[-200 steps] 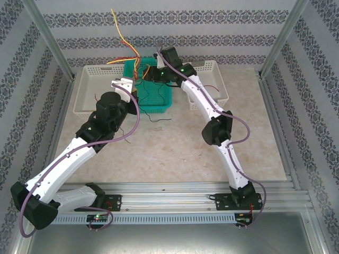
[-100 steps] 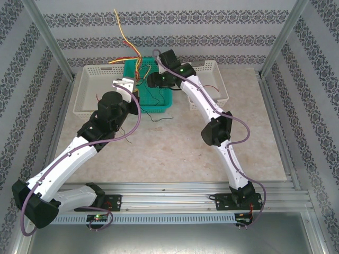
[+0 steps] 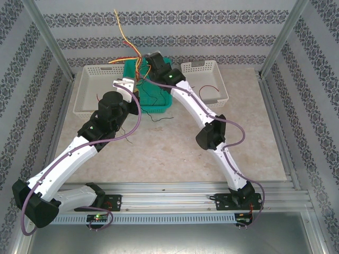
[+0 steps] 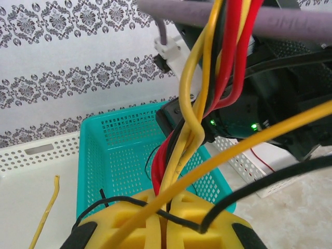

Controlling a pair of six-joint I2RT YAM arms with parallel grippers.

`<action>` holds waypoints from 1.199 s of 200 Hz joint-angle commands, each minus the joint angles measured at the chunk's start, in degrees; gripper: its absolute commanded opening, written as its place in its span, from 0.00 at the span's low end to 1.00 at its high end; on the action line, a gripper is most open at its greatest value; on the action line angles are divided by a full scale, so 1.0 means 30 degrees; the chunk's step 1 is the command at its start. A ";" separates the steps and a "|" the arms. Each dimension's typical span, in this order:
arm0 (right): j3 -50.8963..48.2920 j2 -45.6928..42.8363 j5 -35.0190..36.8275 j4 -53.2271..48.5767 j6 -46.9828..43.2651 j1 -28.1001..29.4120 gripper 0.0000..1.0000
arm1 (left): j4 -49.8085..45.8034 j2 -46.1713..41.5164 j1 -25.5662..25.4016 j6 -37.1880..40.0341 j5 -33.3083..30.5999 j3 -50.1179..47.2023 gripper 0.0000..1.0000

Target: Untangle the cables

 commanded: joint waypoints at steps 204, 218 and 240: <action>-2.3810 -1.9400 -1.4299 0.9865 0.7775 -0.4394 0.61 | -0.0227 0.2469 -0.0162 -0.4956 1.0698 0.1830 0.00; -2.6928 -2.1671 -1.5022 1.1281 0.7920 -0.4810 0.61 | -0.0223 0.2719 -0.0393 -0.5602 1.1917 0.2141 0.00; -3.0859 -2.4496 -1.6552 1.2806 0.8046 -0.5292 0.62 | -0.0447 0.2813 -0.0463 -0.6610 1.3072 0.2581 0.00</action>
